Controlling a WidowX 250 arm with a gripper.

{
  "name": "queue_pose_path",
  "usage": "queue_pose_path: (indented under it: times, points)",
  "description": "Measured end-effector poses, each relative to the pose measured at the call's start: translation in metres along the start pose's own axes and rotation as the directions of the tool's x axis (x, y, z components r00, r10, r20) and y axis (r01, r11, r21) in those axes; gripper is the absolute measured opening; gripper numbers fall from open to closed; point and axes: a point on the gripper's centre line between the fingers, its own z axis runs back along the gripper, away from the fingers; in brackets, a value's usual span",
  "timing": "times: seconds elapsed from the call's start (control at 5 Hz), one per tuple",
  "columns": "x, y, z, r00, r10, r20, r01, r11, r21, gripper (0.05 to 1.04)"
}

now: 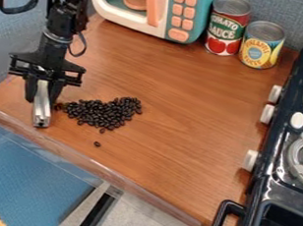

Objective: Sweep into pile

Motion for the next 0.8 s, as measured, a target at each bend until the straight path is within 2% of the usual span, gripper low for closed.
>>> queue_pose_path:
  times: [0.6,0.8]
  points:
    - [-0.019,-0.022,0.008,0.996,0.010,-0.087,-0.015,0.998,-0.058,0.378]
    - [-0.021,-0.028,0.010,0.995,0.014,-0.098,-0.020,0.998,-0.063,0.378]
